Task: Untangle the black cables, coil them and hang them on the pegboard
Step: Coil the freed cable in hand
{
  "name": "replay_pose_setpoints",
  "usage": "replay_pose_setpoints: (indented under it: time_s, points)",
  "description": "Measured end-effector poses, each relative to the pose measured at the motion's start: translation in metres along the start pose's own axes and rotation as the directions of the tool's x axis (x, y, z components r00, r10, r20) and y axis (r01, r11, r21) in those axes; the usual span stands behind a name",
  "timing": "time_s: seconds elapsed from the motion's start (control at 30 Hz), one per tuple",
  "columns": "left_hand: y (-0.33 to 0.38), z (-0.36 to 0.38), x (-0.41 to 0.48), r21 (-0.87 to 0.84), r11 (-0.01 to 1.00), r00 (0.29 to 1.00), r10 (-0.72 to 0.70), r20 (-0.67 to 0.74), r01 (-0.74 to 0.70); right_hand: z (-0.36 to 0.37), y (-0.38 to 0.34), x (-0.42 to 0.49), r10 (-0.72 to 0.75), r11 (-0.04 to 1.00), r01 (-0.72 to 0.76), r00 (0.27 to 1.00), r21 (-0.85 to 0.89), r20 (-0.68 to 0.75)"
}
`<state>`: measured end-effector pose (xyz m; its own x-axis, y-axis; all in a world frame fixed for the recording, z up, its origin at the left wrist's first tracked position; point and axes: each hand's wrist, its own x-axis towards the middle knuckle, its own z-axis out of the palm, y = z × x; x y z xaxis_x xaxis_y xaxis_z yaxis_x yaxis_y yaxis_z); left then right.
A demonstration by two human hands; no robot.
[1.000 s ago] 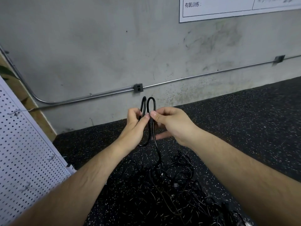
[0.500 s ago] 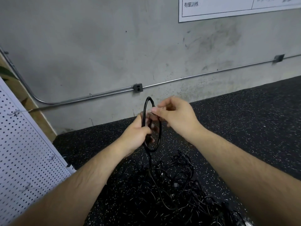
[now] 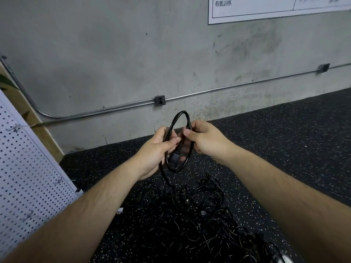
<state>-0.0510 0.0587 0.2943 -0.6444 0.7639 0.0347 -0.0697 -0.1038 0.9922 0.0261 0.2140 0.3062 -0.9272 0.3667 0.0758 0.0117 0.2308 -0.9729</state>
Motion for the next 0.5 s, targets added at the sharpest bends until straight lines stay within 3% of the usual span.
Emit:
replay_pose_setpoints:
  time_s: [0.27,0.5]
  points:
    - [0.0001,-0.0011,-0.0011,-0.03,0.995,0.995,-0.098,0.006,0.098,-0.0001,0.001,0.0082,-0.094,0.956,0.085,0.995,-0.282,-0.018]
    - [0.0011,0.0008,-0.0032,0.029,0.999,0.999,-0.042,0.025,0.041,0.0038,-0.0049,0.0042,-0.023,0.997,0.021,0.999,-0.069,-0.03]
